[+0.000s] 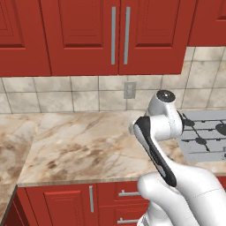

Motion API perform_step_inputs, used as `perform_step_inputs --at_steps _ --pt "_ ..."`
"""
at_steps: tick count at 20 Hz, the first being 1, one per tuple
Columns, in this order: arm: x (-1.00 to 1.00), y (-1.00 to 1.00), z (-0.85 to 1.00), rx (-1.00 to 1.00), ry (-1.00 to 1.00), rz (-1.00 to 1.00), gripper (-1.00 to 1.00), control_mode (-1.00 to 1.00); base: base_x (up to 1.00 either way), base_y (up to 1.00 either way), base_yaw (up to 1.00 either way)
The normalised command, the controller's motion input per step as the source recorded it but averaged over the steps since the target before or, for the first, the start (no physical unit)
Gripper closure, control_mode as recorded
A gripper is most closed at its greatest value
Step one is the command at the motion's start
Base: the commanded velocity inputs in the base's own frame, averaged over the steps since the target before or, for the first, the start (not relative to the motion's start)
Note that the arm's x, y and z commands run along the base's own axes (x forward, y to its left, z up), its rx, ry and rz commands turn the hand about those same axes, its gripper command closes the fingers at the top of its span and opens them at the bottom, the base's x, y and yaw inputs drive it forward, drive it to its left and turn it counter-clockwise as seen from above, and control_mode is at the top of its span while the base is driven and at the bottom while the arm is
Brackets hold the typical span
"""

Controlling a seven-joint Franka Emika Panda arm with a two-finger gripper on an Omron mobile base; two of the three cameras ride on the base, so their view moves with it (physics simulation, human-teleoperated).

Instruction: Move the drinks to the dining counter.

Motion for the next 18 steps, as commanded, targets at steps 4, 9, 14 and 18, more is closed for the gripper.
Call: perform_step_inputs --at_steps 4,9,14,18 --pt "-0.42 0.00 0.42 0.00 -0.01 0.00 1.00 -1.00 0.00 0.00 0.00" --pt "-0.41 0.00 0.44 0.00 0.00 0.00 1.00 -1.00 0.00 0.00 0.00" --pt "-0.38 0.00 0.40 0.00 0.00 0.00 1.00 -1.00 0.00 0.00 0.00" --pt "-0.29 0.00 0.34 0.00 0.01 0.00 1.00 -1.00 0.00 0.00 0.00"
